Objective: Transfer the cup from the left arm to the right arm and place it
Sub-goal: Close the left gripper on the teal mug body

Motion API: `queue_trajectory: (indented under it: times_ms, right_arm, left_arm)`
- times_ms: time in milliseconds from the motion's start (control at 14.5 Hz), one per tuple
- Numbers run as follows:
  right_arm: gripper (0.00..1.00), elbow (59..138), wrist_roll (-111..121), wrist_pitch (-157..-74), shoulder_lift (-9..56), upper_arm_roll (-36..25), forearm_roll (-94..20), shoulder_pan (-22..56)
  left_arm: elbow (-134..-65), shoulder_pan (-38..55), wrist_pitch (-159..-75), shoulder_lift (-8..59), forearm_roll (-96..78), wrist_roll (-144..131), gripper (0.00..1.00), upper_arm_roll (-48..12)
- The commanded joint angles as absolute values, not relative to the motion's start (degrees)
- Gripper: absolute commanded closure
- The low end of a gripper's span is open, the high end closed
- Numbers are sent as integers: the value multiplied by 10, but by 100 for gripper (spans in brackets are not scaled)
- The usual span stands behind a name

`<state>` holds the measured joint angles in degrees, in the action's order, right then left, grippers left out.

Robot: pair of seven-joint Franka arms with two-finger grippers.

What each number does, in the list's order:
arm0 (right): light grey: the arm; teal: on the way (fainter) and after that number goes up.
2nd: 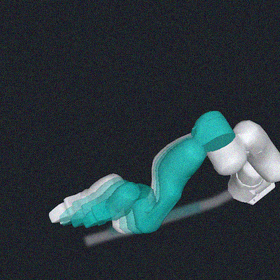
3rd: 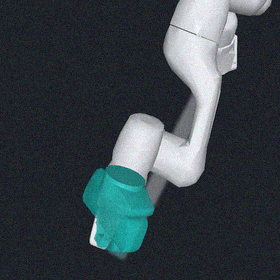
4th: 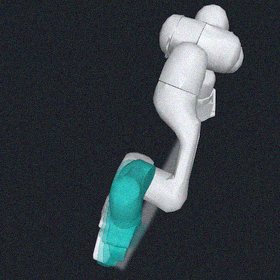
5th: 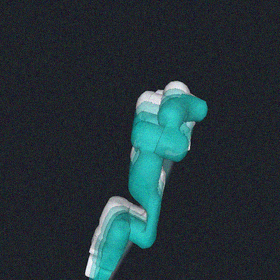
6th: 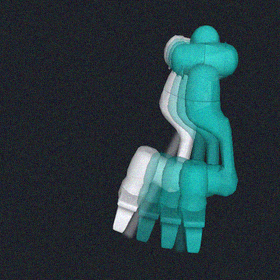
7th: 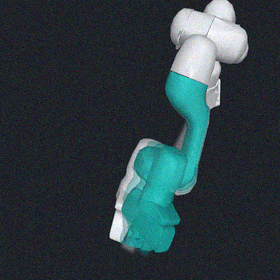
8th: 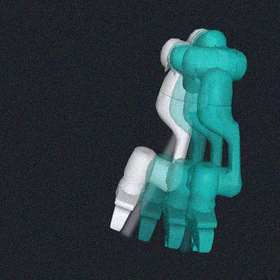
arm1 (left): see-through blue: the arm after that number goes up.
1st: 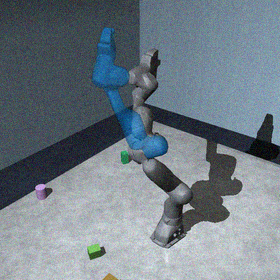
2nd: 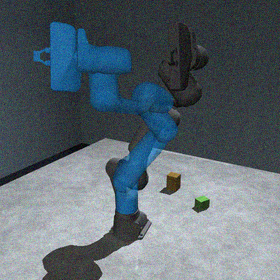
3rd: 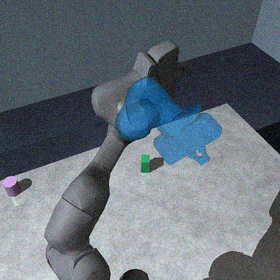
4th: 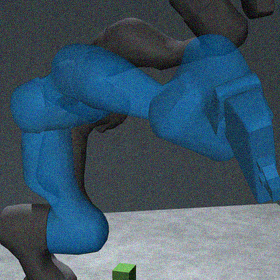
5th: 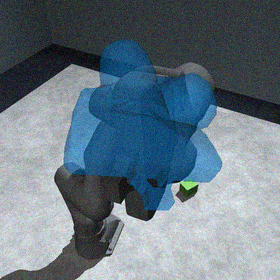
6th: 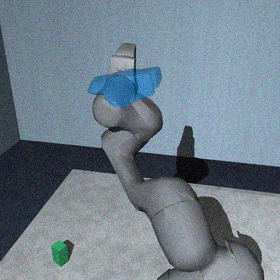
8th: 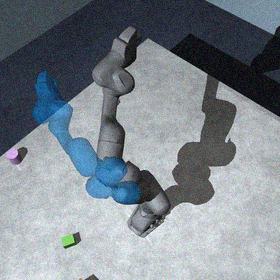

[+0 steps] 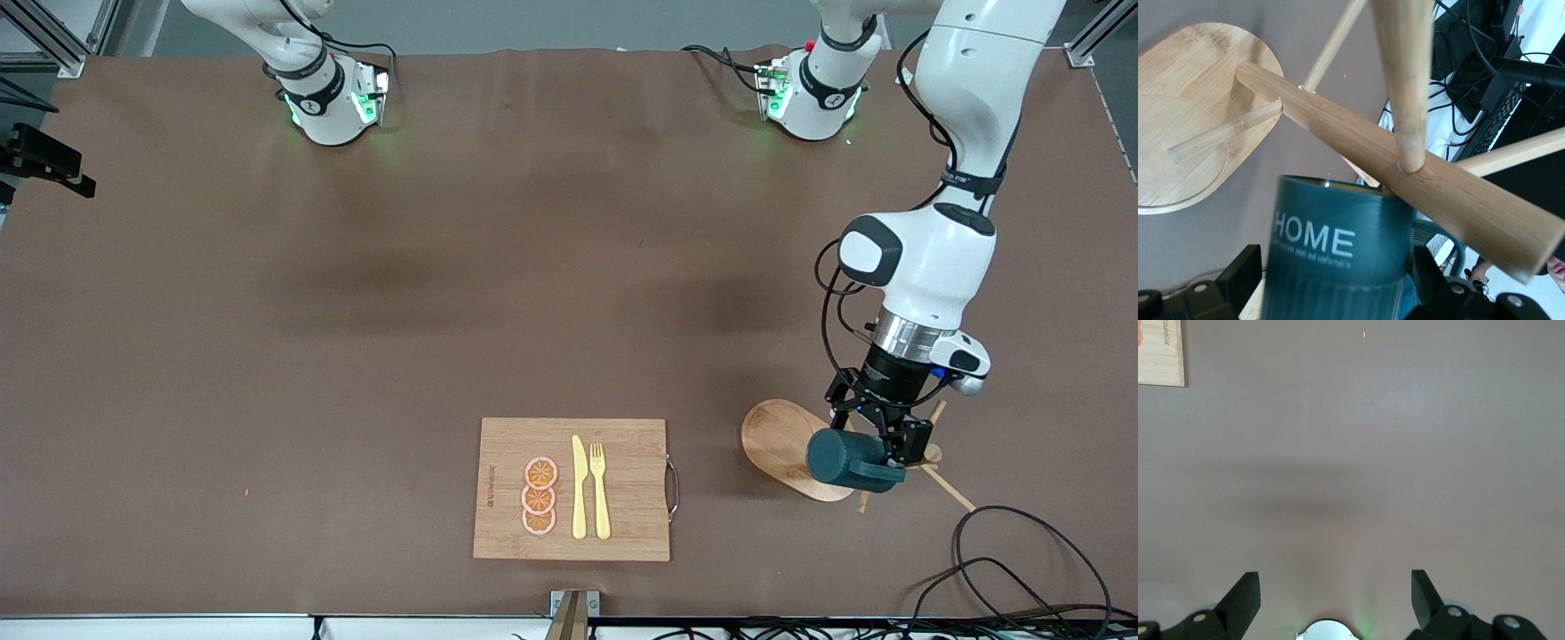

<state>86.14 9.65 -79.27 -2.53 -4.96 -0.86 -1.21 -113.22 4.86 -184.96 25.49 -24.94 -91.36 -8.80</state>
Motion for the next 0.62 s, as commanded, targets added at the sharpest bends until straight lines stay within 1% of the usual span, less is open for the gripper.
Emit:
queue_trajectory:
  times_ms: [0, 275, 551]
  right_arm:
    - [0, 874, 98, -794, -38, -45, -5, -17]
    - [0, 874, 98, -794, -38, -45, -5, -17]
    - [0, 874, 98, -794, -38, -45, -5, -17]
  left_arm:
    - [-1114, 53, -1857, 267, -260, -917, 0, -89]
    - [-1095, 53, -1857, 282, -261, -917, 0, -89]
    - [-1094, 54, -1857, 283, -260, -916, 0, -90]
